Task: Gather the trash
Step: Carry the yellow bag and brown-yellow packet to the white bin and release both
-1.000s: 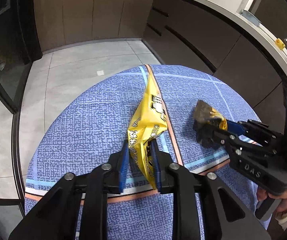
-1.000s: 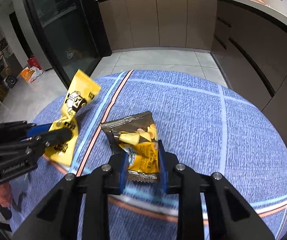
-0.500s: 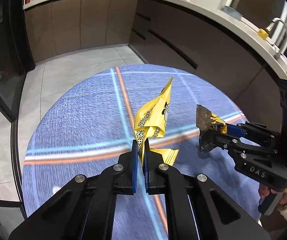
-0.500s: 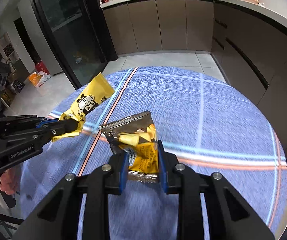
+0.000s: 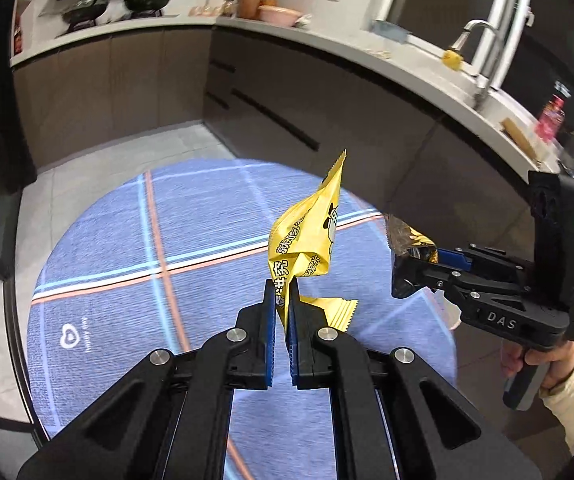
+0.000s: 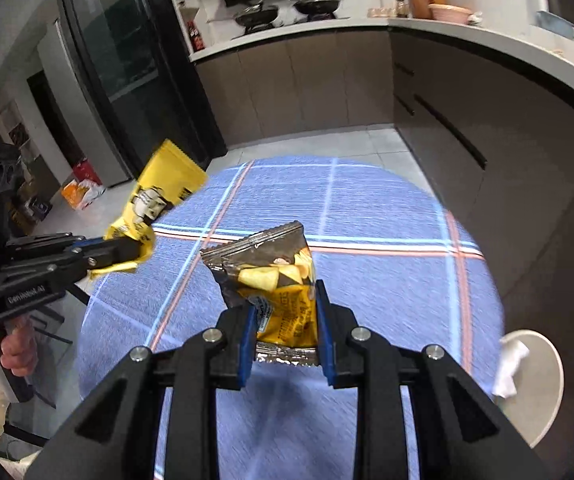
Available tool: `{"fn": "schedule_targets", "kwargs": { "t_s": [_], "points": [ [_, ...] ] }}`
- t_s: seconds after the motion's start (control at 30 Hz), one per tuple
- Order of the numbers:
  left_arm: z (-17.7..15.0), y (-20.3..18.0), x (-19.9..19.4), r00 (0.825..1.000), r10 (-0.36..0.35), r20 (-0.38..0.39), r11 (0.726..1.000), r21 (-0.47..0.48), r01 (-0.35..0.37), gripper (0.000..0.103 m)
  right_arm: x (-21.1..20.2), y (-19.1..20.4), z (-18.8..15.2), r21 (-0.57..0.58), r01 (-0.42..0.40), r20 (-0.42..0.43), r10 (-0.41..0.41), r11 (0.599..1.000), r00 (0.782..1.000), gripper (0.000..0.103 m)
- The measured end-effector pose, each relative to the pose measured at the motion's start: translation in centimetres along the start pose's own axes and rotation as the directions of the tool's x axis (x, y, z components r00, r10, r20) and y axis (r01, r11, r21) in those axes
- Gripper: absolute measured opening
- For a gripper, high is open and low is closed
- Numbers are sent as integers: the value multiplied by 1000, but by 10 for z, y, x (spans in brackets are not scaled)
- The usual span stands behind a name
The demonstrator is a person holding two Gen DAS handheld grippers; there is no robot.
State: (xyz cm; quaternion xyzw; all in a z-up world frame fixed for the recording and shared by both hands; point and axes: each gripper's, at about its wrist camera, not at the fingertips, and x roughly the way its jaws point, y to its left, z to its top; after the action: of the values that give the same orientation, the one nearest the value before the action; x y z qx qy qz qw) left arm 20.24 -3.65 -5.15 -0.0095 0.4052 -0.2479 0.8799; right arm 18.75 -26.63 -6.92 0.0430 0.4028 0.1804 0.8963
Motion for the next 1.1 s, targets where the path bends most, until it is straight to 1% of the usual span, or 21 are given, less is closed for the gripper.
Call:
{"fn": "schedule_targets", "kwargs": {
  "t_s": [0.1, 0.23, 0.27, 0.37, 0.53, 0.83, 1.1],
  "points": [
    [3, -24, -7, 1000, -14, 11, 999, 32, 13, 5, -24, -23, -13, 45, 25, 14, -26, 999, 1000, 27],
    [4, -49, -8, 999, -31, 20, 997, 77, 30, 5, -47, -51, -24, 91, 59, 34, -63, 994, 997, 27],
    [5, -58, -8, 999, -40, 21, 995, 93, 38, 5, -50, -53, -26, 103, 66, 40, -71, 992, 997, 27],
    [6, -79, -3, 998, -59, 17, 990, 126, 57, 5, -66, -72, -33, 140, 82, 62, -91, 987, 994, 27],
    [9, -104, 8, 996, -91, 5, 982, 165, 89, 5, -87, -91, -48, 181, 103, 76, -118, 978, 990, 27],
    [12, -166, 38, 987, -152, -47, 957, 241, 159, 5, -114, -139, -78, 268, 134, 90, -163, 954, 982, 28],
    [15, -227, 77, 974, -194, -115, 927, 303, 220, 5, -129, -185, -109, 361, 165, 76, -205, 918, 976, 28]
  ]
}}
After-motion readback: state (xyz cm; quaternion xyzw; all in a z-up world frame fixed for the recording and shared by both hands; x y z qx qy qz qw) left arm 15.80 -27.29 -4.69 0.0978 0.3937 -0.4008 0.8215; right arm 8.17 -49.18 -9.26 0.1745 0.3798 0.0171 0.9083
